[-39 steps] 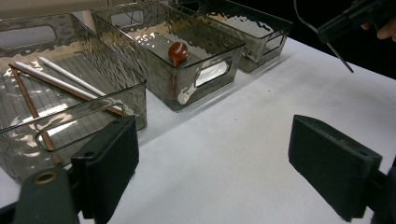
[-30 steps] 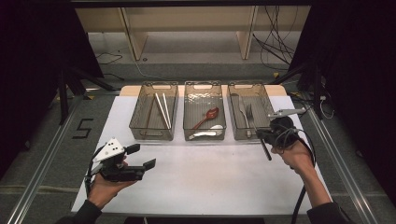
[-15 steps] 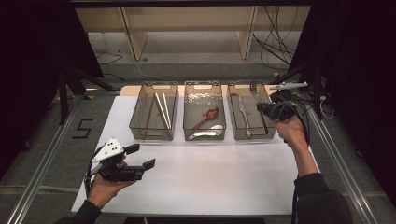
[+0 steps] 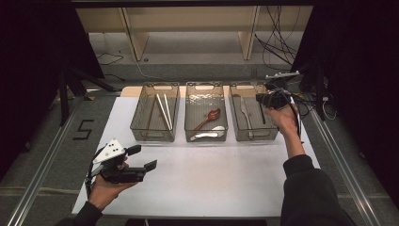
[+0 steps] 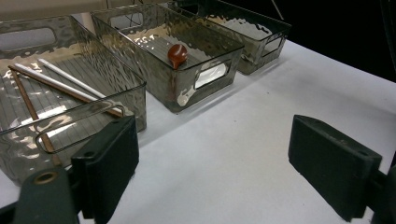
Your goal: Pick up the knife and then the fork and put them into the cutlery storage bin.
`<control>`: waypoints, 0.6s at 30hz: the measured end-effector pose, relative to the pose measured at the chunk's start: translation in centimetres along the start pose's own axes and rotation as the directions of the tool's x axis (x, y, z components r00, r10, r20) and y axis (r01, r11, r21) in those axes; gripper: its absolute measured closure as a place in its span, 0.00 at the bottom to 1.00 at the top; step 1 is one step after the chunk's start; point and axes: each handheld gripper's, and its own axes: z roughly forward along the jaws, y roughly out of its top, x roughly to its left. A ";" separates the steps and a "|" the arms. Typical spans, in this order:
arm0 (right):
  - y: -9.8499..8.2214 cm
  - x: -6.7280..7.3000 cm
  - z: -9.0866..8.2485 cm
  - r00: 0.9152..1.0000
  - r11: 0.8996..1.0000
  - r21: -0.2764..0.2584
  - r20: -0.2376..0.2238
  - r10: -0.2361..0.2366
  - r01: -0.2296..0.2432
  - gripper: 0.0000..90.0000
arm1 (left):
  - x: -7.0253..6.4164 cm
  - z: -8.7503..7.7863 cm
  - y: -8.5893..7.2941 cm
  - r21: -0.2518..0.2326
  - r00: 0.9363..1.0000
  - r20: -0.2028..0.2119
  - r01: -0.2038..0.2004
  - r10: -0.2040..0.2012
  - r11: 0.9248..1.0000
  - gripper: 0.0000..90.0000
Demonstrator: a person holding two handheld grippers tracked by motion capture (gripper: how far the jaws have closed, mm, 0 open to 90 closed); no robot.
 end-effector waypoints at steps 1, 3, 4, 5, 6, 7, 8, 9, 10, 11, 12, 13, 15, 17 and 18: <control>0.0 0.0 0.2 1.000 1.000 0.003 0.001 0.005 -0.005 0.95 | 0.0 0.0 0.0 0.000 1.000 0.000 -0.001 0.001 1.000 0.18; 0.1 -0.1 0.5 1.000 1.000 0.007 0.008 0.014 -0.014 0.95 | 0.0 0.0 0.0 -0.002 1.000 0.001 -0.001 0.001 1.000 0.18; 0.1 -0.2 0.7 1.000 1.000 0.009 0.011 0.019 -0.019 0.95 | 0.0 0.0 0.0 -0.001 1.000 0.001 -0.001 0.001 1.000 0.18; 0.1 -0.2 0.9 1.000 1.000 0.012 0.014 0.022 -0.022 0.95 | -0.1 0.0 0.0 -0.001 1.000 0.001 -0.001 0.001 1.000 0.18; 0.1 -0.2 1.0 1.000 1.000 0.016 0.017 0.023 -0.023 0.95 | -0.1 0.0 0.0 0.000 1.000 0.001 -0.001 0.001 1.000 0.18; 0.1 -0.2 1.2 0.999 0.999 0.021 0.019 0.027 -0.027 0.95 | -0.1 0.0 0.0 -0.001 1.000 0.002 0.000 0.000 1.000 0.18; 0.1 -0.2 1.3 0.999 0.999 0.022 0.022 0.031 -0.032 0.95 | -0.1 0.0 0.0 0.000 1.000 0.002 0.000 0.000 1.000 0.18; 0.0 -0.3 1.5 0.999 0.999 0.026 0.023 0.033 -0.034 0.95 | -0.1 0.1 0.0 -0.001 1.000 0.002 0.000 0.000 1.000 0.18; 0.0 -0.4 1.6 0.999 0.999 0.029 0.026 0.038 -0.038 0.95 | -0.1 0.0 0.0 0.002 1.000 0.003 -0.005 0.005 1.000 0.18; 0.0 -0.4 1.7 0.999 0.999 0.033 0.029 0.042 -0.043 0.95 | -0.1 0.0 0.0 -0.001 1.000 0.003 0.000 0.000 1.000 0.18; 0.0 -0.5 1.9 0.999 0.998 0.034 0.030 0.045 -0.046 0.95 | -0.1 0.0 0.0 -0.001 1.000 0.004 -0.001 0.001 1.000 0.18; -0.1 -0.5 2.0 0.999 0.998 0.036 0.029 0.046 -0.047 0.95 | -0.1 0.0 0.0 -0.002 1.000 0.004 -0.001 0.001 1.000 0.18; -0.2 -0.5 2.2 0.998 0.997 0.041 0.028 0.057 -0.058 0.95 | -0.1 0.0 0.0 -0.001 1.000 0.004 0.000 0.000 1.000 0.18; -0.2 -0.6 2.4 0.997 0.997 0.050 0.030 0.065 -0.066 0.94 | -0.1 0.0 0.0 0.003 1.000 0.006 -0.005 0.005 1.000 0.18; -0.3 -0.6 2.5 0.997 0.996 0.054 0.033 0.066 -0.067 0.94 | -0.1 0.0 0.0 0.003 1.000 0.007 -0.007 0.007 1.000 0.18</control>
